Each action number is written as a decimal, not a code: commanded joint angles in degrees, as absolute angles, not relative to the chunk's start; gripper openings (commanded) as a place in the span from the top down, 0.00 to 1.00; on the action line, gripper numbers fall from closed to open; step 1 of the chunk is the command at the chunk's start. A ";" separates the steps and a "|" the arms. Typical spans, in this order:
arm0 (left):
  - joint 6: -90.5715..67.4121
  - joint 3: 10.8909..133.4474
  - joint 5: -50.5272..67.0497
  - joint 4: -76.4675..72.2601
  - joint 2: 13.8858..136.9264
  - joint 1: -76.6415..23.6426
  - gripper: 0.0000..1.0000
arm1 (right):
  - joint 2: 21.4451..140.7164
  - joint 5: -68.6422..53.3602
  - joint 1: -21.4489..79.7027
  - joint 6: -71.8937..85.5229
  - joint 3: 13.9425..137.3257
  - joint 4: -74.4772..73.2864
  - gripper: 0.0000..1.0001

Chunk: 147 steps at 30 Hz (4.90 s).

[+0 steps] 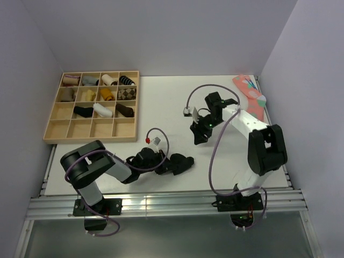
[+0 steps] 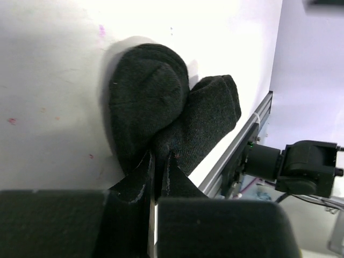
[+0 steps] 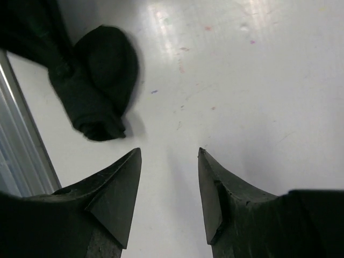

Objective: Roll the socks
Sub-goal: Roll the sock at the center of the board.

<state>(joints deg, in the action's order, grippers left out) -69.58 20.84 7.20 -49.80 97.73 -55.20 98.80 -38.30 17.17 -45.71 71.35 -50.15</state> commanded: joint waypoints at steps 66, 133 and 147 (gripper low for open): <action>-62.14 29.36 30.49 -19.59 100.37 -38.50 1.00 | 83.93 -20.83 48.78 -59.32 44.03 -21.79 0.44; -41.05 12.65 -0.01 -65.15 87.45 -59.41 0.47 | 122.25 -36.12 39.20 -56.08 84.64 -72.33 0.68; -40.69 15.47 1.67 -65.65 96.15 -59.50 0.48 | 123.22 -36.56 38.58 -55.28 86.48 -73.04 0.68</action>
<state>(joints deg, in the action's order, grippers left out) -42.00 14.28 0.32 -63.16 94.87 -59.13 122.15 -37.67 39.22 -54.96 84.90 -74.46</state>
